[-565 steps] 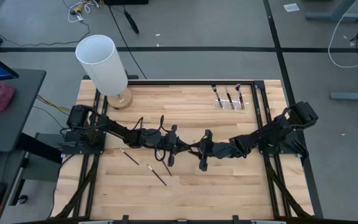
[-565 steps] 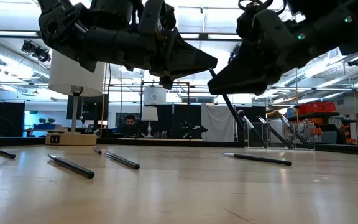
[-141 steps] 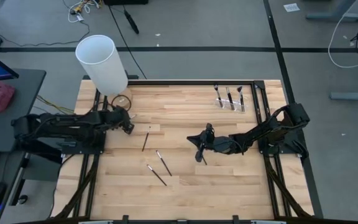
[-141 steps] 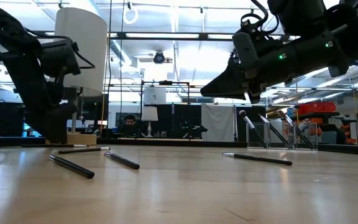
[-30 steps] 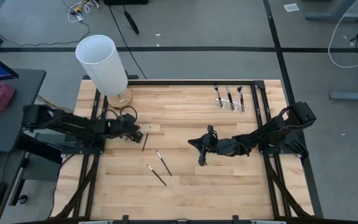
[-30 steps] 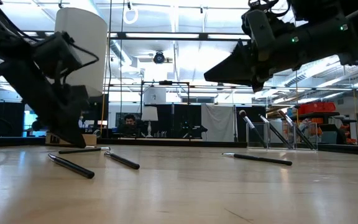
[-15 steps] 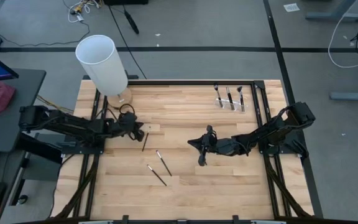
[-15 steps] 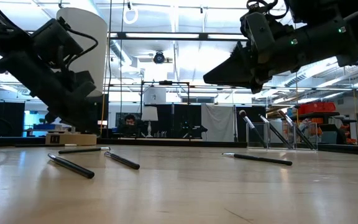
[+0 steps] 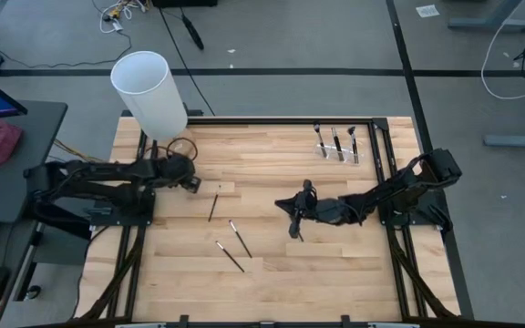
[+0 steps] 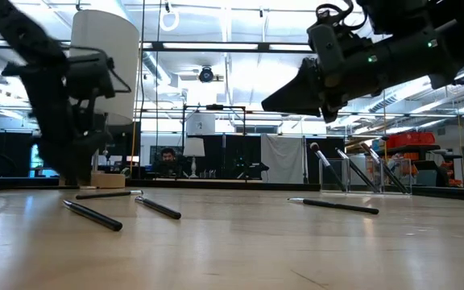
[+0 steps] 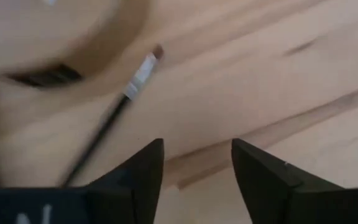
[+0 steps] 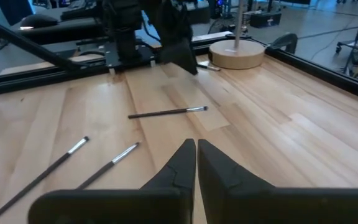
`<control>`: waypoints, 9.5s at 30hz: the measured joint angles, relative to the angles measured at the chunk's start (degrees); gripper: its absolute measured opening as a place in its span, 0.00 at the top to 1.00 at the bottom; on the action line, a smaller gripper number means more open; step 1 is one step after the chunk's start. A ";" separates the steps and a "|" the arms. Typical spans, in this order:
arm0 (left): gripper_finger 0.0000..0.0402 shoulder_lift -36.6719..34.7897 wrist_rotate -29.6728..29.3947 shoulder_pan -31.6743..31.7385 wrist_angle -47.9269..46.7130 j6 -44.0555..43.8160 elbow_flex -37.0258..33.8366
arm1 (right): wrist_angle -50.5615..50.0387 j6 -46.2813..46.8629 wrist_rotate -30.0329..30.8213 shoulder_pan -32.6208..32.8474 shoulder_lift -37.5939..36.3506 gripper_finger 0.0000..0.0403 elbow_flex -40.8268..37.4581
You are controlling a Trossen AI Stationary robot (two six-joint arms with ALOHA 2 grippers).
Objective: Put items in baskets/containers
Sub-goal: Put the eyeshadow brush into the transparent organizer
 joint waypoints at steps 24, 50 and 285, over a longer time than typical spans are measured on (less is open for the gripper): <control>0.40 0.22 -0.33 13.74 7.08 11.16 -4.98 | -2.63 0.03 -0.11 -0.68 0.02 0.95 -0.04; 0.68 0.42 6.63 -5.36 12.15 11.35 -5.53 | -2.51 1.53 -0.15 -0.66 0.04 0.95 -0.04; 0.41 -0.03 4.52 18.07 -0.45 7.14 -1.77 | 1.77 -0.02 -1.62 1.09 0.02 0.95 -0.04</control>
